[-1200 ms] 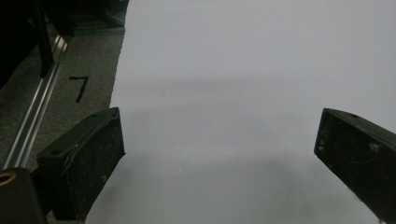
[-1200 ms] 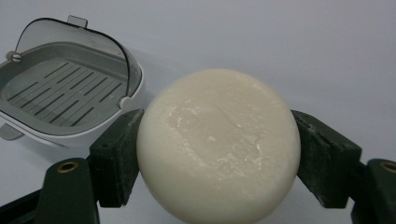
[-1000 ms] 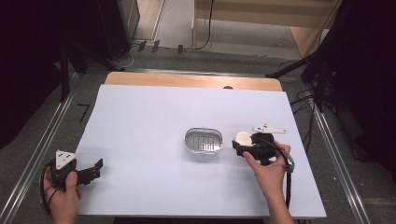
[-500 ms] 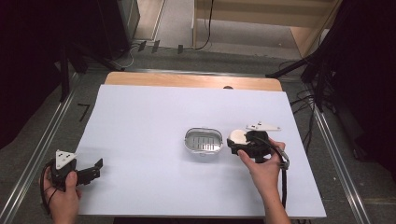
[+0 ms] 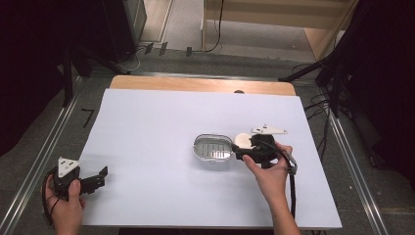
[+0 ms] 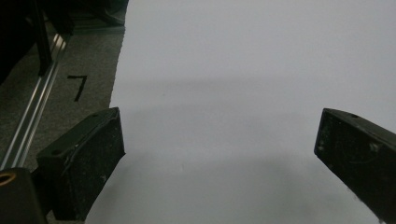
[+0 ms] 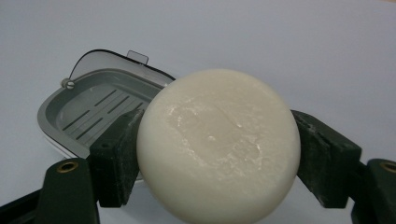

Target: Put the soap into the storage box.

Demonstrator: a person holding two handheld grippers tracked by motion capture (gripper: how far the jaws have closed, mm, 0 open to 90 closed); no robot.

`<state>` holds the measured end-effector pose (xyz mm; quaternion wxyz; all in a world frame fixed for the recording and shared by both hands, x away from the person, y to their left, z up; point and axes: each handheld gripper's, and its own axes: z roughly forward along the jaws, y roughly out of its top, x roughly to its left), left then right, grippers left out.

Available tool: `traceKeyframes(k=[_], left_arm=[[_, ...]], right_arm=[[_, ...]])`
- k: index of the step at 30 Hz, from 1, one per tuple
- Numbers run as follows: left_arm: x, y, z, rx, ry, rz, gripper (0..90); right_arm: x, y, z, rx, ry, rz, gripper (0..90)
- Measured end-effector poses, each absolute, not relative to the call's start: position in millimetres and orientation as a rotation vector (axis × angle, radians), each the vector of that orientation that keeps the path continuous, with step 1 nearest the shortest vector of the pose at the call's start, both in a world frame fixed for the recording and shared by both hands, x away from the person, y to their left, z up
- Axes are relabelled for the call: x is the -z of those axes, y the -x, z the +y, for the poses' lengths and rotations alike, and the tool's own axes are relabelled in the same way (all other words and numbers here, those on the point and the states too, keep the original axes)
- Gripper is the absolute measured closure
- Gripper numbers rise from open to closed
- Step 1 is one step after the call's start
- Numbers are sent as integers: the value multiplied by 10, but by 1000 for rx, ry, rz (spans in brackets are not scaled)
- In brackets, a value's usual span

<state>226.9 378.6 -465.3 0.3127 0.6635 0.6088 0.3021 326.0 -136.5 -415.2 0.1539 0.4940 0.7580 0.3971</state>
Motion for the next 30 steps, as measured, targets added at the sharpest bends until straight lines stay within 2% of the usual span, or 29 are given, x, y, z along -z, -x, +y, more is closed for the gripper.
traceKeyframes(k=[30], left_arm=[[4653, -2273, 3786, -795, -1754, 1606, 21]], right_arm=[[4194, -3317, -924, -1165, -1358, 2248, 246]])
